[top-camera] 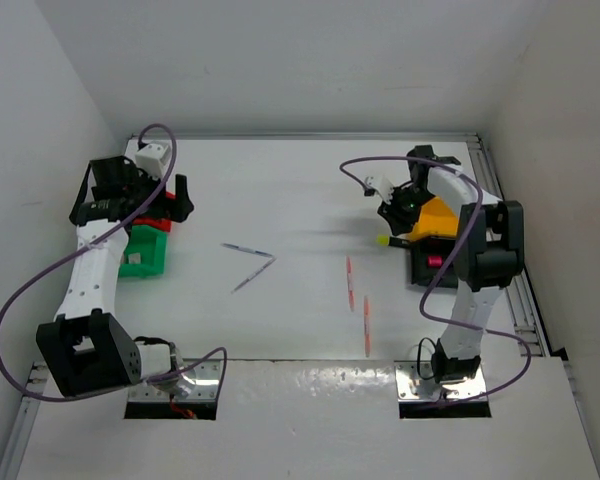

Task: Sort the stationery into containers
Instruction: Pick up the pen from the center of the board.

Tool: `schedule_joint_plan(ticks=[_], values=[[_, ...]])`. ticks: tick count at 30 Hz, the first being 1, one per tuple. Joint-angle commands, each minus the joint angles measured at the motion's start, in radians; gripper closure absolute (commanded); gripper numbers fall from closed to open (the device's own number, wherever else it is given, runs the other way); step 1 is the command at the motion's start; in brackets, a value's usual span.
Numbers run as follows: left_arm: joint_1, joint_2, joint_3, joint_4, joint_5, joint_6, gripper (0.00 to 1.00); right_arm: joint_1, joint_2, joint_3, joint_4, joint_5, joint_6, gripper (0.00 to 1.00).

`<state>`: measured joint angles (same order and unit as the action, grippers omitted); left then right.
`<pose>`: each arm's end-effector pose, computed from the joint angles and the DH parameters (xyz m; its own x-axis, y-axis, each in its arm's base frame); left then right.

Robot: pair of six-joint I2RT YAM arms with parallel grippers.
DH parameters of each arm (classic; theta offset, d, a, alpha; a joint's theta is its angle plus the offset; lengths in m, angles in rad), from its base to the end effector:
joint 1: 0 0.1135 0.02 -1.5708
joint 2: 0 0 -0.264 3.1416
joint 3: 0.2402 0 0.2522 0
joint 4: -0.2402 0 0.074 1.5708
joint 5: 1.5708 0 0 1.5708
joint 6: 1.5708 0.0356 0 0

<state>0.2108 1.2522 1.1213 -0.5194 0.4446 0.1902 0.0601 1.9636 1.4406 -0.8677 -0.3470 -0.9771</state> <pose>0.2697 0.0420 0.3275 -0.5538 0.0561 -0.8308 0.2551 0.9612 -0.1052 0.3811 0.0351 0.1813 -0.4522 -0.8081 -0.3775 -0.8796 0.4741 0.0387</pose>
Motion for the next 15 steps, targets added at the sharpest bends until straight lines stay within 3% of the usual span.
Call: schedule_joint_plan(ticks=[1,15], values=[[-0.011,0.013,0.021,0.012,0.008,0.008,0.00,0.006,0.023,0.043,-0.011,-0.024,-0.043,0.57],[-0.016,0.053,0.031,0.004,-0.026,-0.006,0.00,0.015,0.078,-0.054,0.030,0.006,-0.089,0.58]])
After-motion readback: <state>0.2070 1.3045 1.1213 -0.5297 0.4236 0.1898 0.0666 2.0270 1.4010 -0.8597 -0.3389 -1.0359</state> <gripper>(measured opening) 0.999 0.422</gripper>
